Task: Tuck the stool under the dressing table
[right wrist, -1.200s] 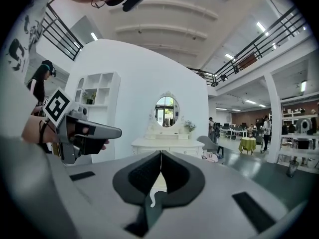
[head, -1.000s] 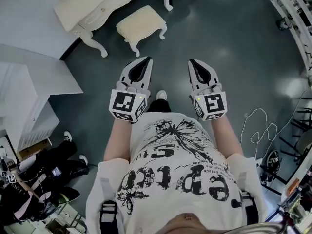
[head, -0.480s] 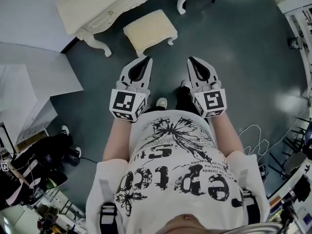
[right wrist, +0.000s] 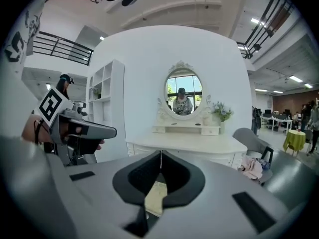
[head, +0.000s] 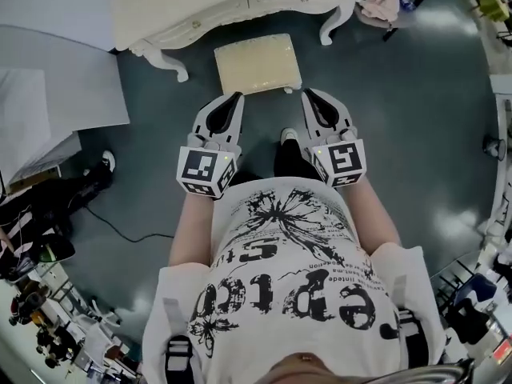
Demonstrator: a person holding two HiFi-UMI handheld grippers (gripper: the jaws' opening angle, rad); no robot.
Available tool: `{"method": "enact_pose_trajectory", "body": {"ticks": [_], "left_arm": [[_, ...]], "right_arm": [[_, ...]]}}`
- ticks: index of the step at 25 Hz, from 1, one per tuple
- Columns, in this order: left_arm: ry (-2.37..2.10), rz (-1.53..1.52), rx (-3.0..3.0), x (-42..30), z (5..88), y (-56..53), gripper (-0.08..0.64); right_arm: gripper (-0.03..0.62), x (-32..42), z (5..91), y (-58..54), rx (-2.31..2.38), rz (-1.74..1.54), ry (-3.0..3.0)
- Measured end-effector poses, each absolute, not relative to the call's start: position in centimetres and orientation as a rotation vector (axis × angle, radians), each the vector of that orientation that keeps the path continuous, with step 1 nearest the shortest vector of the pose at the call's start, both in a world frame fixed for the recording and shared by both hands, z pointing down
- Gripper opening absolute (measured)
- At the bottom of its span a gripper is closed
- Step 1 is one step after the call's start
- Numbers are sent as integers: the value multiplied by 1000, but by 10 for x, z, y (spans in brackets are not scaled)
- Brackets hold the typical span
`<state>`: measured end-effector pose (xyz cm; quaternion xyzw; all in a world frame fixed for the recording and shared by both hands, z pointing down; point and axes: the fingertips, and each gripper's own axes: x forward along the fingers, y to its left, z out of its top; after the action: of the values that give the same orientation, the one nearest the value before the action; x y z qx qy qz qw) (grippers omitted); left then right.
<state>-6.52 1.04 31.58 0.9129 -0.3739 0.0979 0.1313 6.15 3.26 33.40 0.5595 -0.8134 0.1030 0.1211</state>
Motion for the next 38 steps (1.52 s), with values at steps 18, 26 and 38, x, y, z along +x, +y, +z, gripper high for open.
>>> {"method": "enact_pose_trajectory", "body": {"ticks": [18, 26, 38], "left_arm": [[-1283, 424, 2323, -53, 490, -84, 20], [-1218, 586, 2213, -76, 641, -79, 20], [-1164, 601, 2053, -84, 804, -60, 20]], "right_arm": [[18, 88, 526, -79, 1316, 559, -2304], [18, 78, 678, -77, 1280, 687, -2152], [18, 61, 826, -53, 1271, 764, -2017]]}}
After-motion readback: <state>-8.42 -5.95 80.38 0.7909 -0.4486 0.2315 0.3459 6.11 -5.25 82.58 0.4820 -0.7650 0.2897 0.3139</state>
